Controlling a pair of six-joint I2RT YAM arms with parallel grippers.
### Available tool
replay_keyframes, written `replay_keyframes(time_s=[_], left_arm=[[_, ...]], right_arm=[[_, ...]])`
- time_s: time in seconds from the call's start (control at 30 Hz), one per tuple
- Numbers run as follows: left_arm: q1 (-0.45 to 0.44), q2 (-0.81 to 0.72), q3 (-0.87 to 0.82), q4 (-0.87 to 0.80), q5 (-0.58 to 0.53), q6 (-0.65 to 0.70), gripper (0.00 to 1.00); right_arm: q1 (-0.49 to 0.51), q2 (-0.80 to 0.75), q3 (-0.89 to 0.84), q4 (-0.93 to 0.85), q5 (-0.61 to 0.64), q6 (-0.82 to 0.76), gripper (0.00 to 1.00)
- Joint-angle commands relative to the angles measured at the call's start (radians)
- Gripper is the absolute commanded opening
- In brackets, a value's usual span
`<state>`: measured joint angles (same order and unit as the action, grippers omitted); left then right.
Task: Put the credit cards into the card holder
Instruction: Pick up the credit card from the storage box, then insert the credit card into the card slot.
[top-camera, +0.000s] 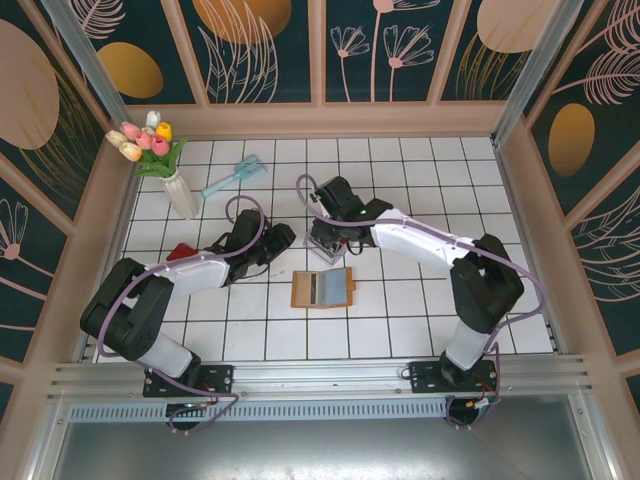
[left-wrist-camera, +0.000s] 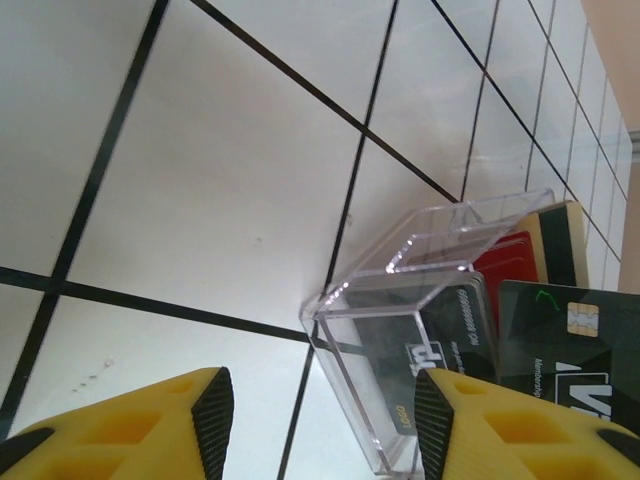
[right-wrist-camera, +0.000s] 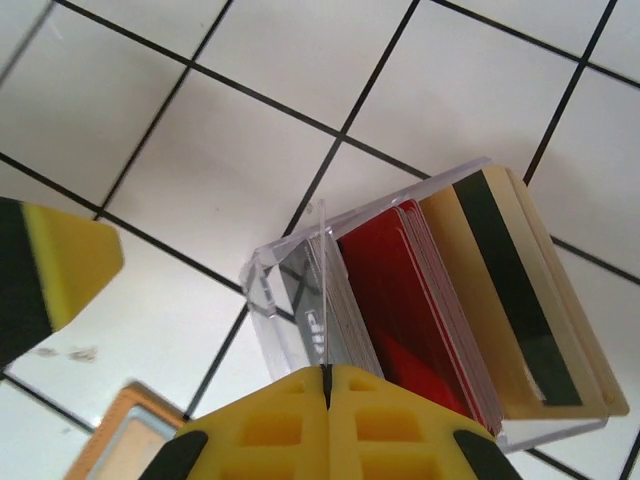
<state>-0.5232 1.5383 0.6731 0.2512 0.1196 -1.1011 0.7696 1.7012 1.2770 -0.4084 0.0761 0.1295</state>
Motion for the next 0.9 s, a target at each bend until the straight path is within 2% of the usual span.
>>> replay_keyframes(time_s=[0.0, 0.13, 0.23, 0.47, 0.63, 0.73, 0.87], left_arm=[[0.005, -0.053, 0.005, 0.063, 0.044, 0.03, 0.56], [0.005, -0.114, -0.028, 0.138, 0.102, 0.022, 0.63], [0.005, -0.154, -0.063, 0.255, 0.187, -0.008, 0.66], [0.005, -0.16, -0.084, 0.513, 0.397, -0.076, 0.65], [0.003, -0.13, -0.085, 0.688, 0.474, -0.147, 0.6], [0.004, -0.126, -0.079, 0.692, 0.487, -0.147, 0.55], [0.003, -0.128, -0.084, 0.705, 0.492, -0.15, 0.39]], right_arm=[[-0.032, -0.109, -0.055, 0.076, -0.14, 0.122, 0.0], [-0.091, -0.231, -0.163, 0.217, -0.305, 0.237, 0.0], [-0.137, -0.316, -0.248, 0.327, -0.404, 0.346, 0.0], [-0.199, -0.474, -0.43, 0.575, -0.553, 0.565, 0.0], [-0.199, -0.5, -0.469, 0.652, -0.59, 0.637, 0.0], [-0.199, -0.506, -0.498, 0.723, -0.611, 0.683, 0.0], [-0.201, -0.503, -0.523, 0.764, -0.609, 0.719, 0.0]])
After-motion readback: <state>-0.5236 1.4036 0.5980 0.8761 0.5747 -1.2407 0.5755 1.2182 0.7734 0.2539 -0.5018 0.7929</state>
